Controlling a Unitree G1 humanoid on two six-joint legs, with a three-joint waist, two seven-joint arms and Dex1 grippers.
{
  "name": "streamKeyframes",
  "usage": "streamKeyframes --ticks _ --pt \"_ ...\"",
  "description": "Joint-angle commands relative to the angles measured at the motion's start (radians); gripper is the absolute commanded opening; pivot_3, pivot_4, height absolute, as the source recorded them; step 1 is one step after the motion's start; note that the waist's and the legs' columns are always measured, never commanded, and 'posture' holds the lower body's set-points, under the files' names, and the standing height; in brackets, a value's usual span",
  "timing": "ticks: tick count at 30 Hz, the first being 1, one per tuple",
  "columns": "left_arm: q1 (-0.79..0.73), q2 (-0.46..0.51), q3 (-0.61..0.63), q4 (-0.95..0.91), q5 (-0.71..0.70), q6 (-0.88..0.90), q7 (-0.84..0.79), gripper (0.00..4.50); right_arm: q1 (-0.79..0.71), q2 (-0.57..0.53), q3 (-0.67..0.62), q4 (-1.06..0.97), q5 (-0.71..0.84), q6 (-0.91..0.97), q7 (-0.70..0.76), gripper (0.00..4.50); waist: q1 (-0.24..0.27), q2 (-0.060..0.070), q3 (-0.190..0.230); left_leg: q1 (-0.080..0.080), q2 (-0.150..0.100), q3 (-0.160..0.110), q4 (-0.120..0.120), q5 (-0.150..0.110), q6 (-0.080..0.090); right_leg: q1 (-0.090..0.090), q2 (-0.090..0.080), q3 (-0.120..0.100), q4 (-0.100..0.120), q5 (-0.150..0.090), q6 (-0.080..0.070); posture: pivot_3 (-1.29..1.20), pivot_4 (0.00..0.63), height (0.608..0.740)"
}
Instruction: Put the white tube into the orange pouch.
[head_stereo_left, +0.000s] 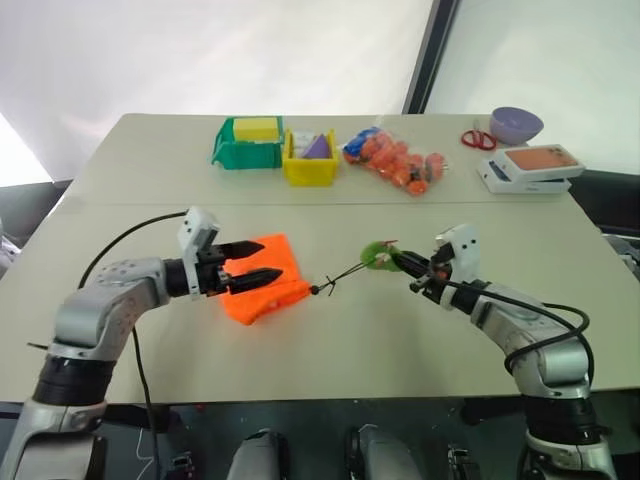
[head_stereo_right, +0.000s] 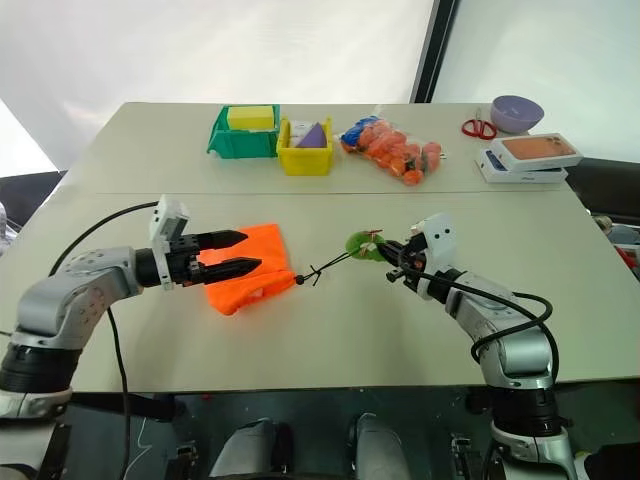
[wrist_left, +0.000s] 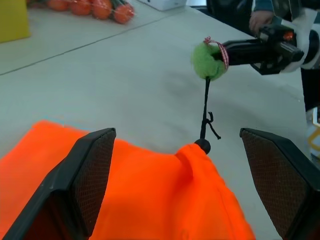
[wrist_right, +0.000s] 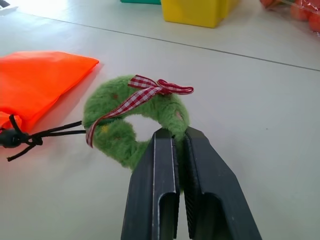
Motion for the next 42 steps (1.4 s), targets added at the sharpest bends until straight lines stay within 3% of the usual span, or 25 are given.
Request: streamKeyframes --ticks 1,10,16,23,32,42 --pt "-0.060 -0.021 -0.043 0.051 0.042 -0.051 -0.057 4.26 0.003 -0.003 -0.044 -0.064 0.056 -0.003 0.001 0.03 0.000 0.000 0.000 0.000 0.000 0.000 0.000 0.000 0.000 0.000 0.000 0.000 0.000 0.000 0.000 0.00 0.150 0.740" --pt "-0.283 -0.108 -0.175 0.348 0.146 -0.107 -0.266 4.26 0.005 -0.007 -0.028 -0.095 0.106 -0.024 0.022 0.03 0.000 0.000 0.000 0.000 0.000 -0.001 0.003 0.000 0.000 0.001 0.001 0.000 0.001 0.000 0.000 0.00 0.150 0.740" --pt "-0.408 -0.166 -0.209 0.553 0.243 -0.220 -0.346 4.26 -0.015 0.006 -0.064 -0.068 0.107 -0.038 -0.039 0.03 -0.003 0.000 0.000 -0.002 0.001 -0.001 0.009 -0.002 0.004 0.001 0.001 0.000 0.002 0.000 0.001 0.00 0.150 0.740" --pt "-0.420 -0.175 -0.199 0.599 0.271 -0.235 -0.407 4.26 0.004 0.015 -0.075 -0.079 0.128 -0.039 -0.070 0.03 -0.002 0.000 0.000 -0.002 0.001 -0.001 0.012 -0.003 0.005 0.002 0.001 0.000 0.003 0.000 0.001 0.00 0.150 0.740" --pt "-0.420 -0.188 -0.223 0.625 0.290 -0.174 -0.506 4.26 0.004 0.009 -0.053 -0.110 0.188 -0.052 -0.005 0.03 -0.001 0.000 0.000 -0.002 0.001 -0.001 0.013 -0.003 0.005 0.002 0.001 0.000 0.003 0.000 0.000 0.00 0.150 0.740" --pt "-0.508 -0.248 -0.297 0.799 0.416 -0.311 -0.603 4.26 0.007 0.002 0.004 -0.154 0.187 -0.066 0.039 0.03 0.001 0.000 0.000 -0.003 0.001 -0.001 0.014 -0.003 0.006 0.002 0.001 0.000 0.003 0.000 0.000 0.00 0.150 0.740"
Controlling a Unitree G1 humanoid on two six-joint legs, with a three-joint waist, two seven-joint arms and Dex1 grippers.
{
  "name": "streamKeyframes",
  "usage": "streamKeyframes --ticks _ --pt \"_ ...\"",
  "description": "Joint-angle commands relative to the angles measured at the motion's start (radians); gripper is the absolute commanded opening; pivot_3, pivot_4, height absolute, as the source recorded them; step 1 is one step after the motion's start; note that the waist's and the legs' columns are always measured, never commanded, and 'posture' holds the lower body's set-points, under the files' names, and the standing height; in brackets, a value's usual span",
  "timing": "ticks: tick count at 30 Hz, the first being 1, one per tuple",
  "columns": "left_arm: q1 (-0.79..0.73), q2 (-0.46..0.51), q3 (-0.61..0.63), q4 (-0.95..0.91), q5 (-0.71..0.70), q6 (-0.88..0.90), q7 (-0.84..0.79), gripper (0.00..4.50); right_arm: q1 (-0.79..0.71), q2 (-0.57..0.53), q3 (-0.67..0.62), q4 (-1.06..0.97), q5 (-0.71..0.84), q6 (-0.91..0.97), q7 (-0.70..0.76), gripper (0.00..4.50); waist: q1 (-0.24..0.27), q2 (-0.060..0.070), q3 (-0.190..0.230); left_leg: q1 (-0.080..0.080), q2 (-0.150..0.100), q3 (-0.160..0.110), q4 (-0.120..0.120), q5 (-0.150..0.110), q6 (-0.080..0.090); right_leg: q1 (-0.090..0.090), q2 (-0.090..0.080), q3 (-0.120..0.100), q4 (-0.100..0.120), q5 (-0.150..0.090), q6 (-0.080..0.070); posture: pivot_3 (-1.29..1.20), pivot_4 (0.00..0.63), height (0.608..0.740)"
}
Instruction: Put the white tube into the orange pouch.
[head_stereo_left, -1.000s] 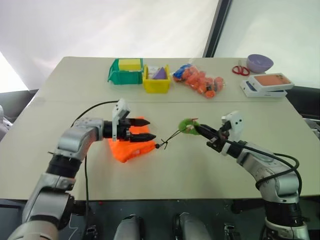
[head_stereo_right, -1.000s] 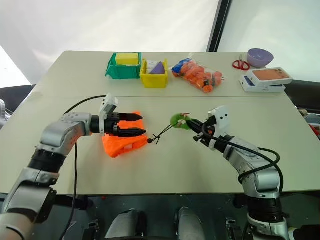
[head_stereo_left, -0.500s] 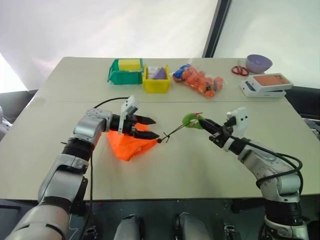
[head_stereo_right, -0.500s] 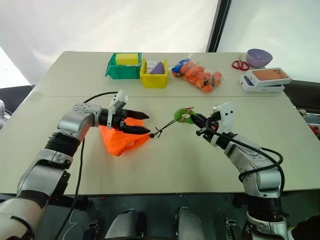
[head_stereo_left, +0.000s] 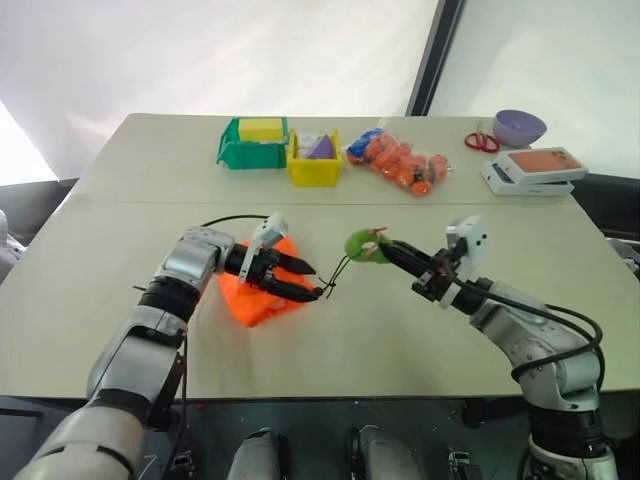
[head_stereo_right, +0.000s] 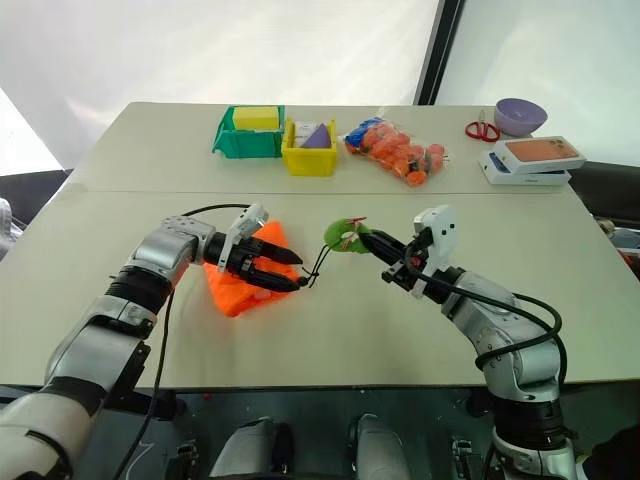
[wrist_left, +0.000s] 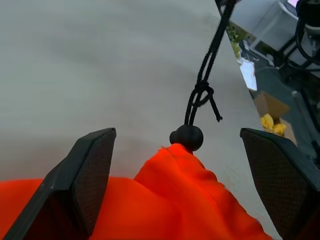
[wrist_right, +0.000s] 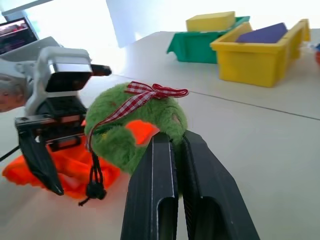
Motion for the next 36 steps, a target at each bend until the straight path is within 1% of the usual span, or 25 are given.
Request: streamKeyframes --ticks 1,4,7,11,15,21,26,29,36 --pt "-0.042 -0.008 -0.011 0.026 0.045 -0.097 -0.026 4.26 -0.018 -0.006 0.000 -0.039 0.000 -0.034 -0.006 0.03 -0.001 0.000 0.000 0.000 0.000 0.000 0.000 0.000 0.000 0.000 0.000 0.000 0.000 0.000 0.000 0.00 0.150 0.740" --pt "-0.011 -0.011 0.021 -0.038 0.042 -0.178 -0.001 4.26 -0.029 0.003 0.006 -0.034 -0.007 -0.039 -0.025 0.03 -0.005 0.000 0.000 0.000 0.000 0.000 0.000 0.000 0.001 0.000 0.000 0.000 0.000 0.000 0.000 0.00 0.150 0.740" --pt "0.069 0.023 0.034 -0.180 0.033 -0.207 0.012 4.26 -0.038 0.017 0.008 -0.023 -0.011 -0.042 -0.050 0.03 -0.007 0.000 0.000 0.000 0.001 0.000 0.000 0.000 0.001 -0.001 0.000 0.000 0.001 0.000 0.000 0.00 0.150 0.740" --pt "0.222 0.059 0.067 -0.381 0.067 -0.301 0.157 4.26 -0.042 0.050 0.000 -0.001 -0.005 -0.031 -0.099 0.03 -0.005 0.001 0.000 0.001 0.002 0.000 -0.001 -0.001 0.001 -0.001 -0.001 0.001 0.003 0.000 0.000 0.00 0.150 0.740" --pt "0.324 0.067 0.101 -0.508 0.072 -0.335 0.282 4.26 -0.029 0.063 -0.013 0.012 0.012 -0.015 -0.119 0.03 0.004 0.001 0.000 0.001 0.002 -0.001 0.000 0.000 0.001 0.000 -0.001 0.001 0.004 0.000 0.000 0.00 0.150 0.740" --pt "0.461 0.023 0.120 -0.699 0.147 -0.352 0.550 4.26 -0.021 0.080 -0.034 0.027 0.061 0.009 -0.127 0.03 0.000 0.001 0.000 0.002 0.000 0.000 0.001 0.000 0.001 0.001 -0.005 0.001 0.002 0.000 0.000 0.00 0.150 0.740" --pt "0.570 0.023 0.081 -0.810 0.280 -0.464 0.702 4.26 -0.028 0.093 -0.038 0.042 0.089 0.016 -0.133 0.03 -0.003 0.001 0.000 0.002 0.001 0.000 0.001 0.000 0.001 0.001 -0.004 0.001 0.002 0.001 0.000 0.00 0.150 0.740" --pt "0.628 0.031 0.057 -0.852 0.406 -0.540 0.819 4.26 -0.033 0.098 -0.039 0.046 0.106 0.022 -0.136 0.03 -0.003 0.001 0.000 0.003 0.001 0.000 0.000 0.000 0.001 0.001 -0.004 0.001 0.003 0.001 0.000 0.00 0.150 0.740" --pt "0.705 0.025 -0.003 -0.881 0.669 -0.593 1.040 4.26 -0.034 0.093 -0.050 0.039 0.158 0.043 -0.135 0.03 -0.001 0.002 -0.001 0.003 0.001 0.001 0.000 -0.001 0.001 0.001 -0.005 0.001 0.002 0.000 0.000 0.00 0.150 0.740"
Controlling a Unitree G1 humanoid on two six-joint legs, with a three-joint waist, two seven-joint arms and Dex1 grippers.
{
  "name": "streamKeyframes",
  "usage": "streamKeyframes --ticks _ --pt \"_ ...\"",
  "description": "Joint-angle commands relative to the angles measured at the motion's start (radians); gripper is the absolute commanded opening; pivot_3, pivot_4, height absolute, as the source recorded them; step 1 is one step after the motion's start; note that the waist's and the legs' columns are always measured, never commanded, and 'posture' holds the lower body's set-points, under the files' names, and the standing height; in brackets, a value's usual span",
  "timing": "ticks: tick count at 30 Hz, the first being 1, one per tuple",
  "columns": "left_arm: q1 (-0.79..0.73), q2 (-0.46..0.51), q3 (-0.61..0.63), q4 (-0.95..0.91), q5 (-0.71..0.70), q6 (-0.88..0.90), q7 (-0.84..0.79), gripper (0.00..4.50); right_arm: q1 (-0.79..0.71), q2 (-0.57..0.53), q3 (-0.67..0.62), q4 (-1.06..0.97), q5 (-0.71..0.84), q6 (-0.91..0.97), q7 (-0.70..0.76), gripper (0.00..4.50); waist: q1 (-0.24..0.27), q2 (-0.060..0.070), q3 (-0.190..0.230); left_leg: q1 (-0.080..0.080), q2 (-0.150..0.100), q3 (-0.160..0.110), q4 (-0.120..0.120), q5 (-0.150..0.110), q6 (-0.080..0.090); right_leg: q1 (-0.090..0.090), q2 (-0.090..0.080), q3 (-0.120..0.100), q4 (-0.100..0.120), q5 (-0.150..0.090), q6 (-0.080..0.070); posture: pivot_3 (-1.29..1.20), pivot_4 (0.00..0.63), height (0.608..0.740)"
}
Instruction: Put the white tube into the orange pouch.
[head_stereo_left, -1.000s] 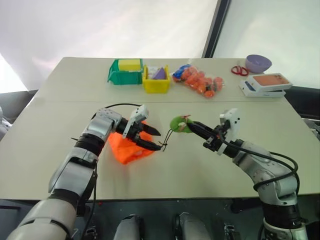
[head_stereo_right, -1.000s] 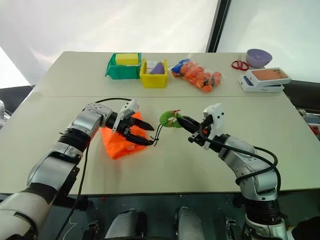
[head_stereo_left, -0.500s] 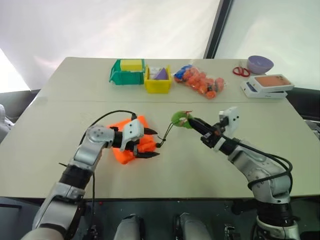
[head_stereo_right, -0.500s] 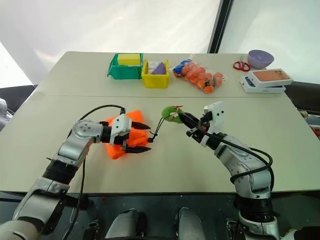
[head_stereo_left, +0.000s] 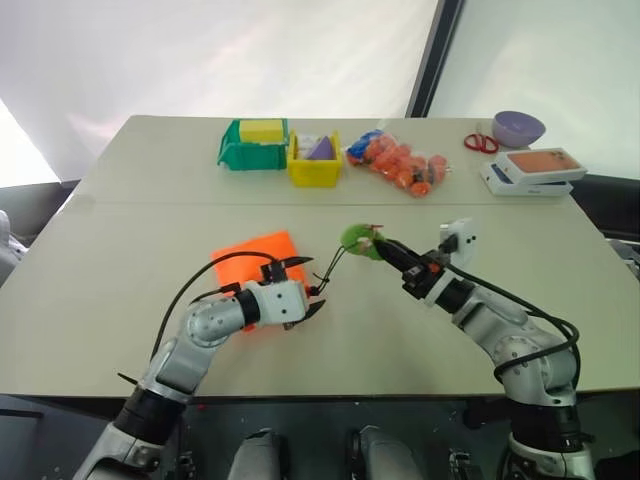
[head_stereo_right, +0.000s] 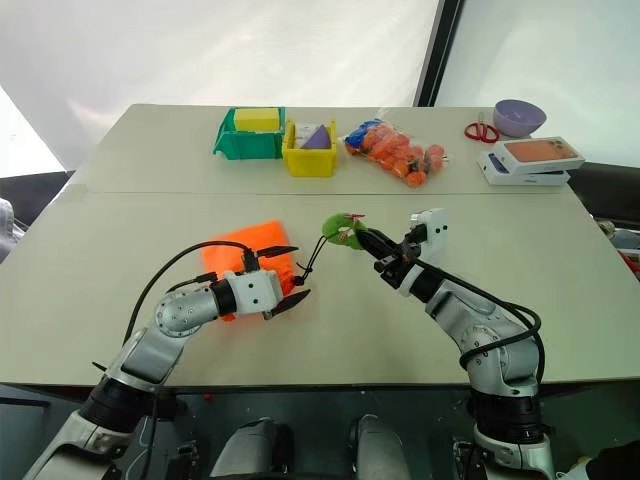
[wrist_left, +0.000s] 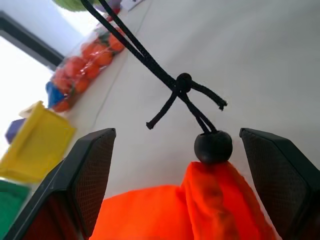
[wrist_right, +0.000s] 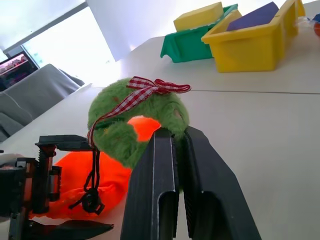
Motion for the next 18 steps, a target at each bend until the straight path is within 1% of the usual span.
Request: streamKeyframes --ticks 1,7,13,18 --pt "0.035 -0.007 -0.035 -0.041 0.130 -0.031 0.117 4.26 -0.013 -0.001 -0.031 -0.032 0.050 0.007 -0.001 0.03 0.000 0.000 0.000 0.000 0.000 0.000 0.000 0.000 0.000 0.000 0.000 0.000 0.000 0.000 0.000 0.00 0.150 0.740" --pt "0.114 -0.070 -0.050 -0.056 0.214 -0.053 0.283 4.26 -0.008 -0.012 -0.033 -0.054 0.083 0.030 -0.005 0.03 -0.001 0.000 0.000 0.000 0.000 0.000 -0.001 0.000 0.000 -0.001 -0.001 0.000 0.000 0.000 0.000 0.00 0.150 0.740" --pt "0.116 -0.076 -0.049 -0.007 0.265 -0.114 0.418 4.26 -0.017 -0.019 -0.031 -0.062 0.103 0.048 -0.012 0.03 0.000 0.001 0.000 0.000 0.000 0.000 0.000 0.000 0.000 -0.001 -0.001 0.000 0.000 0.000 0.000 0.00 0.150 0.740" --pt "0.119 -0.083 -0.051 0.017 0.284 -0.107 0.466 4.26 -0.019 -0.025 -0.031 -0.064 0.108 0.051 -0.015 0.03 0.000 0.001 0.000 0.000 0.000 0.000 -0.001 0.000 0.000 -0.001 -0.001 0.000 0.000 0.000 0.000 0.00 0.150 0.740"
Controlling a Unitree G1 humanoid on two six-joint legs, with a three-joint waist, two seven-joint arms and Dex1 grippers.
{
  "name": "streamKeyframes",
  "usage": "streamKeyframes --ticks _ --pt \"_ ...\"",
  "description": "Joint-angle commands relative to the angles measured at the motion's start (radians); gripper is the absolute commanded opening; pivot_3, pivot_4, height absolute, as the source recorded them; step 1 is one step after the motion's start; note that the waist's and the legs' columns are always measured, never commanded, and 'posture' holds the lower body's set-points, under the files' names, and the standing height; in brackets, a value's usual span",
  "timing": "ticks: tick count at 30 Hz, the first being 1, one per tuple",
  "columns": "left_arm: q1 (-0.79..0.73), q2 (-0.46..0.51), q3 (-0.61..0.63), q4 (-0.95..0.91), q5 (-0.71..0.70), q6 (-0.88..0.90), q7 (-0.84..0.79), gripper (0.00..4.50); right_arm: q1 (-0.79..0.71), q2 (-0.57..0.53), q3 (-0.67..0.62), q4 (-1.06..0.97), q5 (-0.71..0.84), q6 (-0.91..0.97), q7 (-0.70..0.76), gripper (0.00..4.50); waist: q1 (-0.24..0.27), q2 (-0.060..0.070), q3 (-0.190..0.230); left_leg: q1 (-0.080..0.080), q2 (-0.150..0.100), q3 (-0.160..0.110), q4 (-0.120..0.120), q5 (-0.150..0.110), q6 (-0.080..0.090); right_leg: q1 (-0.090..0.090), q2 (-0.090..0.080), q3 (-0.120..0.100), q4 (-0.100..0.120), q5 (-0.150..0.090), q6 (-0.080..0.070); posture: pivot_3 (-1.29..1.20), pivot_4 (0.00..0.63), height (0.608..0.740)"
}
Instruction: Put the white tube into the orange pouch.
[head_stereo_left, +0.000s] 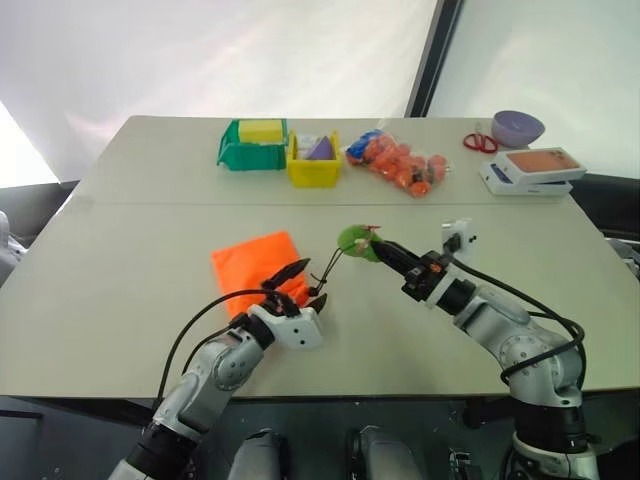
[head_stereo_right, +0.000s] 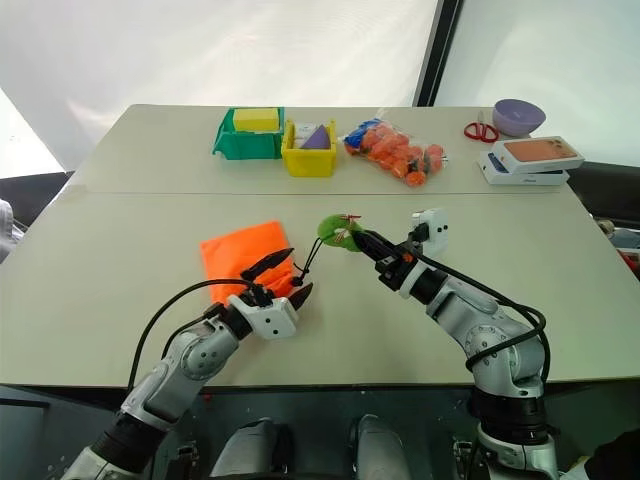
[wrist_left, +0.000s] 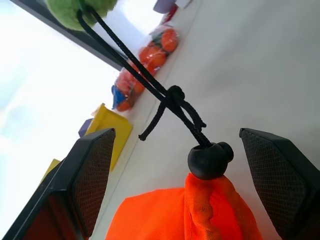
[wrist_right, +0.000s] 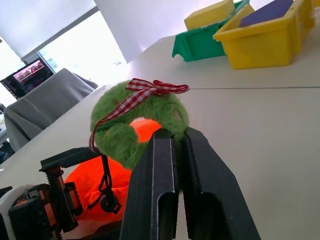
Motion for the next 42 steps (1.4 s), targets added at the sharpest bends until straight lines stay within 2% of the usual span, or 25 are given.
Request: streamKeyframes --ticks 1,19,22,27,39,42 --pt "-0.005 -0.007 0.006 0.000 0.013 -0.003 0.034 4.26 -0.017 -0.012 -0.015 -0.044 0.024 0.000 -0.004 0.03 0.000 0.000 0.000 0.000 0.000 0.000 0.000 0.000 0.000 0.000 0.000 0.000 0.000 0.000 0.000 0.00 0.150 0.740" --pt "-0.033 -0.013 0.004 0.059 -0.008 -0.054 0.100 4.26 -0.022 -0.001 0.008 -0.041 0.013 -0.015 -0.006 0.03 0.000 0.000 0.000 0.000 0.000 0.000 0.000 0.000 0.000 0.000 0.000 0.000 0.000 0.000 0.000 0.00 0.150 0.740" --pt "-0.035 -0.015 0.006 0.065 -0.015 -0.061 0.100 3.44 -0.022 0.000 0.010 -0.043 0.013 -0.016 -0.008 0.00 0.000 0.000 0.000 0.000 0.000 0.000 0.000 0.000 0.000 0.000 0.000 0.000 0.000 0.000 0.000 0.00 0.150 0.740" --pt "-0.038 -0.020 0.010 0.071 -0.017 -0.061 0.104 1.05 -0.022 -0.001 0.014 -0.043 0.011 -0.019 -0.009 0.00 0.000 0.000 0.000 0.000 0.000 0.000 0.000 0.000 0.000 0.000 0.000 0.000 0.000 0.000 0.000 0.00 0.150 0.740" --pt "-0.036 -0.027 0.019 0.071 -0.027 -0.059 0.109 1.05 -0.024 -0.003 0.021 -0.042 0.006 -0.019 -0.006 0.00 0.000 0.000 0.000 0.000 0.000 0.000 0.000 0.000 0.000 0.000 0.000 0.000 0.000 0.000 0.000 0.00 0.150 0.740" --pt "-0.036 -0.027 0.018 0.071 -0.033 -0.060 0.107 0.31 -0.026 -0.004 0.022 -0.039 0.005 -0.019 -0.004 0.00 0.000 0.000 0.000 0.000 0.000 0.000 0.000 0.000 0.000 0.000 0.000 0.000 0.000 0.000 0.000 0.00 0.150 0.740"
